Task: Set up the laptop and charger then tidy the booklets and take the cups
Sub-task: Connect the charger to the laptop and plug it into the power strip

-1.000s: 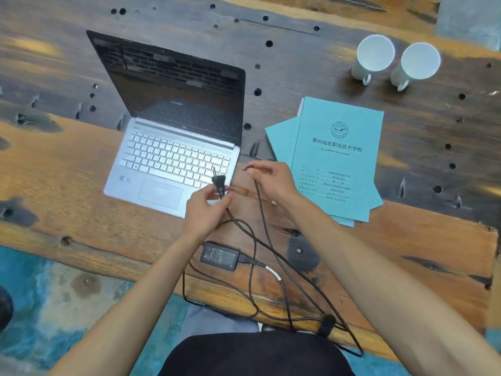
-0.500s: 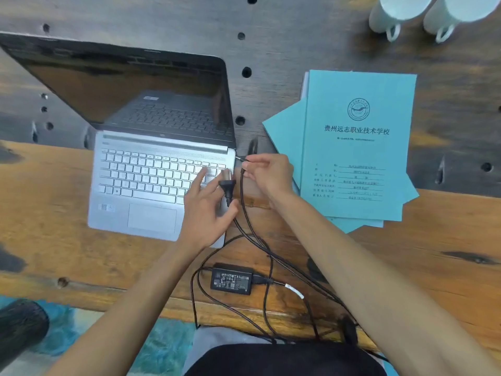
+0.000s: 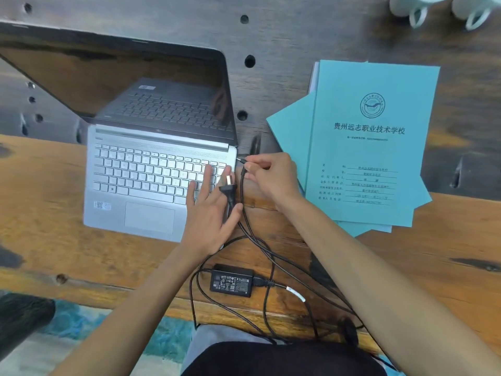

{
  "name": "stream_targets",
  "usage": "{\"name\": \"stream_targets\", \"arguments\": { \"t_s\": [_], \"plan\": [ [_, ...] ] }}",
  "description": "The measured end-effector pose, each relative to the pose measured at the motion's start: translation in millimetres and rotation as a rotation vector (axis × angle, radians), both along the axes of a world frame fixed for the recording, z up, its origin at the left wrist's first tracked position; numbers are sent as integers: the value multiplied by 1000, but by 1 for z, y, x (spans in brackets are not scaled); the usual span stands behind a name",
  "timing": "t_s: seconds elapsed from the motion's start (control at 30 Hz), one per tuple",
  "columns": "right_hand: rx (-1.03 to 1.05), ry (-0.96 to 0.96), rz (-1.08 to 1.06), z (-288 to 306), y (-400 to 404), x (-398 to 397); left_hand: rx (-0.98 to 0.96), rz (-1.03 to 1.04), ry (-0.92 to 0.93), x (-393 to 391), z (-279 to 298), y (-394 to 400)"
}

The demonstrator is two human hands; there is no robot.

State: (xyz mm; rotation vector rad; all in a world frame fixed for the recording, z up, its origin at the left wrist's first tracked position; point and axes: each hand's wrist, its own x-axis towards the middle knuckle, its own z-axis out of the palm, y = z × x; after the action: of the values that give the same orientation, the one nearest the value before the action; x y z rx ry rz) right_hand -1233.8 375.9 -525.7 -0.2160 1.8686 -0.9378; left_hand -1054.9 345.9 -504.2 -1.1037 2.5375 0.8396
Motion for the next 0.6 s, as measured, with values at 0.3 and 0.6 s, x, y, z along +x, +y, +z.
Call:
{"name": "stream_targets", "arguments": {
  "t_s": [0.3, 0.6],
  "plan": [
    [33, 175, -56, 9, 0, 13, -23, 7, 25, -1, 0, -1],
    [-79, -102, -180, 23, 13, 25, -40, 0, 78, 0, -1, -5]
  ]
}}
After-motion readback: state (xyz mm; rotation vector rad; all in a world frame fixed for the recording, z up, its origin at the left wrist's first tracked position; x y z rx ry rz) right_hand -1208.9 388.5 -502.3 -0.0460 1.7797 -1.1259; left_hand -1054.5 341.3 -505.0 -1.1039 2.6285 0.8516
